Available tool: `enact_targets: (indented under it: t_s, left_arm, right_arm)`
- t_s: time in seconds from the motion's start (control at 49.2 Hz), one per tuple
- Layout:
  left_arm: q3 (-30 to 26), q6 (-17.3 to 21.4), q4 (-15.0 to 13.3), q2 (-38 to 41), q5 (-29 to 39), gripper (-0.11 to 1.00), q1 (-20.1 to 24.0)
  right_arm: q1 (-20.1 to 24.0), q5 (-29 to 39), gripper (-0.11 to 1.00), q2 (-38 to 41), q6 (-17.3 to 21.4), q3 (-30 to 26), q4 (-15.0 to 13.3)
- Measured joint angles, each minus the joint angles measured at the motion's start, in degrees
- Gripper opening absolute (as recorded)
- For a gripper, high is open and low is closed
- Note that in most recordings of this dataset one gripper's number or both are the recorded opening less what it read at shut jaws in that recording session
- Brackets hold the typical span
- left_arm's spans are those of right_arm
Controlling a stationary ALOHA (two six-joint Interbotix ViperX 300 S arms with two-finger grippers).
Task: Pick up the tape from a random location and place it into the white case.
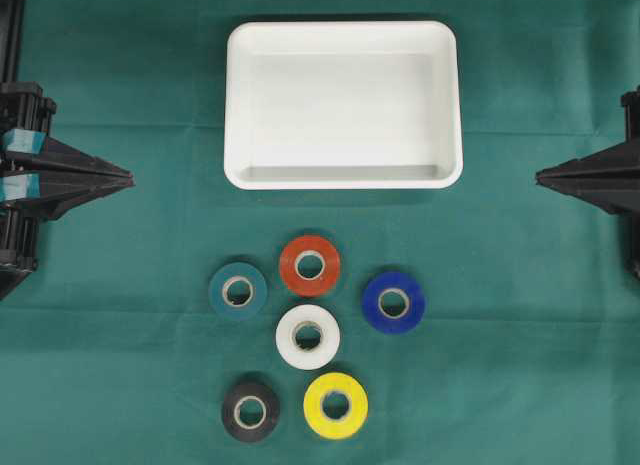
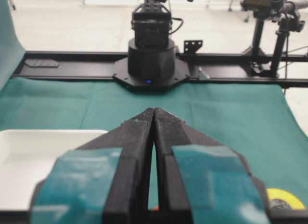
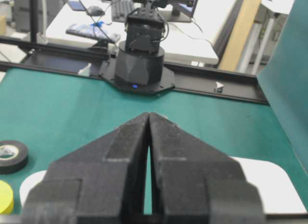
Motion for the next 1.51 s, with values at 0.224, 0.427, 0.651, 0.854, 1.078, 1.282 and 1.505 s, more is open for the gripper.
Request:
enact_targets:
  t_s: [0.224,0.427,0.651,0.854,1.078,1.282,1.505]
  left_arm:
    - [-0.09,-0.09,-0.09,0.18,1.05,0.01,0.0]
    - [-0.35,0.0,0.0,0.09,1.32,0.01,0.0]
    - [-0.53,0.09,0.0,0.09,2.99,0.16,0.09]
    - [-0.7,0.26,0.0,0.09,3.08,0.73,0.0]
    - [-0.7,0.35,0.0,0.18,3.08,0.99,0.09]
    - [-0.7,0.35,0.0,0.18,3.08,0.99,0.09]
    - [-0.7,0.26,0.0,0.18,3.69,0.99,0.09]
  right_arm:
    - [-0.35,0.62,0.0,0.97,-0.09,-0.62,0.0]
    - [-0.35,1.58,0.0,0.97,-0.09,-1.14,0.0]
    - [-0.35,5.63,0.01,1.05,-0.09,-1.67,-0.09]
    - [-0.53,7.29,0.38,1.05,-0.09,-2.55,0.0]
    - [-1.67,8.0,0.92,1.05,0.0,-2.64,0.0]
    - [-2.11,8.35,0.93,1.05,0.26,-2.64,0.09]
    - [-2.29,8.79,0.93,1.05,0.26,-2.64,0.09]
